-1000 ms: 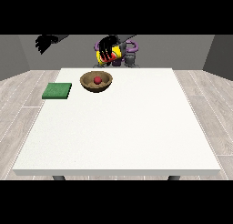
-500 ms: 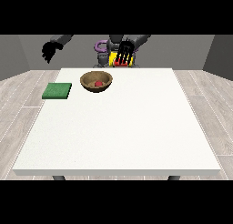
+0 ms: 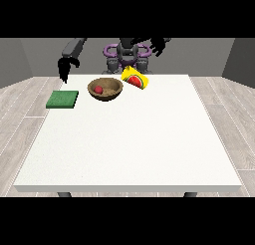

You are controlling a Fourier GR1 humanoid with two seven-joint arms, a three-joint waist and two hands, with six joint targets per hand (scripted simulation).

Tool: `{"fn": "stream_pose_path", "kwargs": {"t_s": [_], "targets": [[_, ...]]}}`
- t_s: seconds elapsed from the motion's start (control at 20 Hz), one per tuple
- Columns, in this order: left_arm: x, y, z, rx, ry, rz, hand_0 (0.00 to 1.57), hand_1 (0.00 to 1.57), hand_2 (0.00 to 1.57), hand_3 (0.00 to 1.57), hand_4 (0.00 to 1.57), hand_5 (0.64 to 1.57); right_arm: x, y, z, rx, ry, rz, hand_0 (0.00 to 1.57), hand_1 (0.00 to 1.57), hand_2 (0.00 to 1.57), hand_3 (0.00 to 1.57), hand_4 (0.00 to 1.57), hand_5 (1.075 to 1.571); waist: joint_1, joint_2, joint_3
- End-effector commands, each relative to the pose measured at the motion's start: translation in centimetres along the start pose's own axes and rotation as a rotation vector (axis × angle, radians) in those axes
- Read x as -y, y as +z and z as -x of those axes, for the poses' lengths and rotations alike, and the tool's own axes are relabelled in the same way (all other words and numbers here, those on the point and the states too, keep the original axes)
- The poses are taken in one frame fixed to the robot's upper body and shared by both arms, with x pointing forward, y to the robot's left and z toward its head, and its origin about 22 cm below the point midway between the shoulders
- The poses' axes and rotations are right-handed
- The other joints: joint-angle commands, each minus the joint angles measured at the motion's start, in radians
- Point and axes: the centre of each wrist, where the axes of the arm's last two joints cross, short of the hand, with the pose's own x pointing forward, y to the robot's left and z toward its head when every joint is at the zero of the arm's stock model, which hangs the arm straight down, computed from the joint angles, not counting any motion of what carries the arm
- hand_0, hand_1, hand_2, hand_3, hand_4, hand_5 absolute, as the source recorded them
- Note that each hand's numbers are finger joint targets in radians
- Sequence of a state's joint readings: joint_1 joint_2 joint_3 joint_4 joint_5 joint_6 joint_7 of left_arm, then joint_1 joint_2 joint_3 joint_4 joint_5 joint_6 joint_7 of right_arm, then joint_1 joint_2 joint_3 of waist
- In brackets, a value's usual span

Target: Pick the cup and pour the ball into the bowl, then pick the bowl and place it on the pad

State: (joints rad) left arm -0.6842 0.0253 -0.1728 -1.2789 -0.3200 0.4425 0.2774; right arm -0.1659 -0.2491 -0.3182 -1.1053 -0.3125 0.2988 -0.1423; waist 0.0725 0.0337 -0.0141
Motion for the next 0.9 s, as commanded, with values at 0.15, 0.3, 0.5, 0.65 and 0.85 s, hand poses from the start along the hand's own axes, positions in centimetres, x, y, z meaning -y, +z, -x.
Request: {"fn": "stream_pose_path", "kwargs": {"t_s": [0.15,0.3,0.5,0.65,0.85], "targets": [[-13.5,-2.9,-0.1,0.083,0.322,0.112,0.0,0.0,0.0,0.0,0.24,1.49,-1.0,0.7,1.0,0.039,-0.018,0.096,0.0,0.0,0.0,0.0,0.0,1.57,0.11,0.062,0.0076],[-18.6,-3.8,0.6,0.146,0.34,0.132,0.0,0.0,0.0,0.0,0.33,1.497,-4.6,-1.1,0.4,0.122,-0.043,0.081,0.0,0.0,0.0,0.0,0.0,1.57,0.13,0.135,0.0102],[-24.6,-4.0,0.9,0.163,0.346,0.12,0.0,0.0,0.0,0.0,0.33,1.511,-4.8,-1.6,1.5,0.122,-0.073,0.095,0.0,0.0,0.0,0.0,0.0,1.568,0.1,0.161,0.0137],[-27.4,-4.2,0.7,0.168,0.354,0.07,0.0,0.0,0.0,0.0,0.31,1.513,-7.2,-3.0,2.4,0.114,-0.073,0.067,0.0,0.0,0.0,0.0,0.0,1.568,0.063,0.183,0.0143],[-30.3,-3.6,0.9,0.135,0.352,0.079,0.0,0.0,0.0,0.0,0.27,1.509,-5.6,-3.0,3.8,0.058,-0.062,0.053,0.0,0.0,0.0,0.0,0.0,1.569,0.041,0.165,0.0146]]}}
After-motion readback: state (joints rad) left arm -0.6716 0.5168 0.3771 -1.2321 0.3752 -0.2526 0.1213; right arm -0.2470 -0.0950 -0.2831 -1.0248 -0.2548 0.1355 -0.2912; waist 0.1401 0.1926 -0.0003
